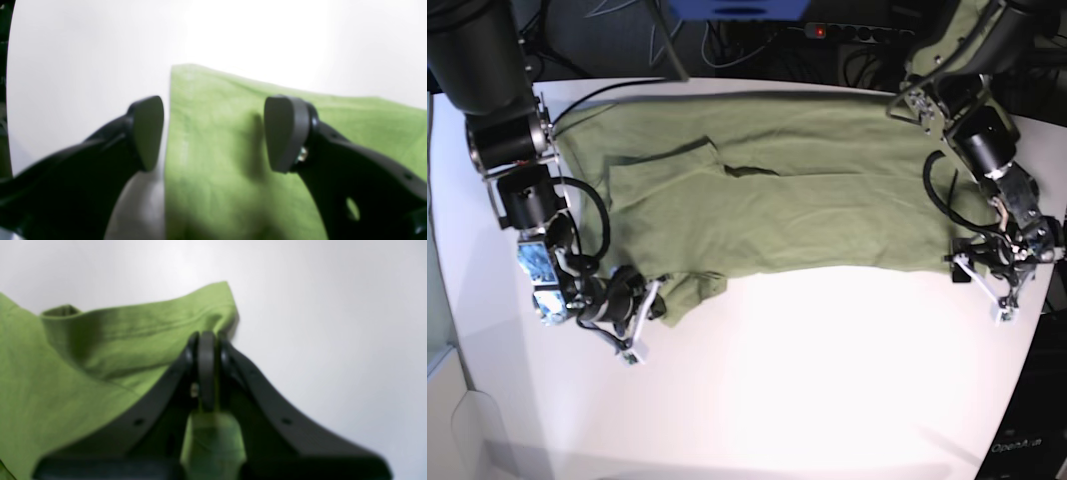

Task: Fold the T-shirt properly
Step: 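Release and move both grippers to the shirt's hem corners, then grasp the hem corners with both grippers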

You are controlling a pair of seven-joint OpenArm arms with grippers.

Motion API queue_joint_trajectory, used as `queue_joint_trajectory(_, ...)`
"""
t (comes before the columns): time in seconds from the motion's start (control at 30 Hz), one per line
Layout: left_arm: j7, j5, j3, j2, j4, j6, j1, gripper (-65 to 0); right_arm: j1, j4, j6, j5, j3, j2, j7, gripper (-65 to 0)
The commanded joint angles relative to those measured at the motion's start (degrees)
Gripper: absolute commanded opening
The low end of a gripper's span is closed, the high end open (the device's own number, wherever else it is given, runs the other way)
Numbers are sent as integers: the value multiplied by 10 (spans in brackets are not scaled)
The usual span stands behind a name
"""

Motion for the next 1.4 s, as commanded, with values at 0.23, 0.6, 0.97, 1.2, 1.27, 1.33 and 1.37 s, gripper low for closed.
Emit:
queue_joint_trajectory(0.23,-15,-6,0,-8,11,1,-12,-199,6,4,5,-4,0,4,-11,-644)
queue_joint_trajectory(0.6,-18,-6,-55,-7,6,1,-24,-199,4,4,5,-4,1,2,-11,-646)
queue_joint_trajectory(0.97,-56,-5,-55,9,-19,1,-26,-199,4,4,5,-4,1,3,-11,-646)
queue_joint_trajectory(1.2,-57,-7,-55,3,-51,1,-44,-199,4,4,5,-4,1,5,-11,-646)
queue_joint_trajectory(1.27,-56,-7,-55,7,-36,1,-44,-199,4,4,5,-4,1,5,-11,-646)
queue_joint_trajectory(1.33,-54,-7,-55,9,-19,1,-44,-199,5,4,5,-4,1,5,-11,-646)
queue_joint_trajectory(1.37,-51,-7,-55,9,-10,1,-44,-199,5,4,5,-4,1,5,-11,-646)
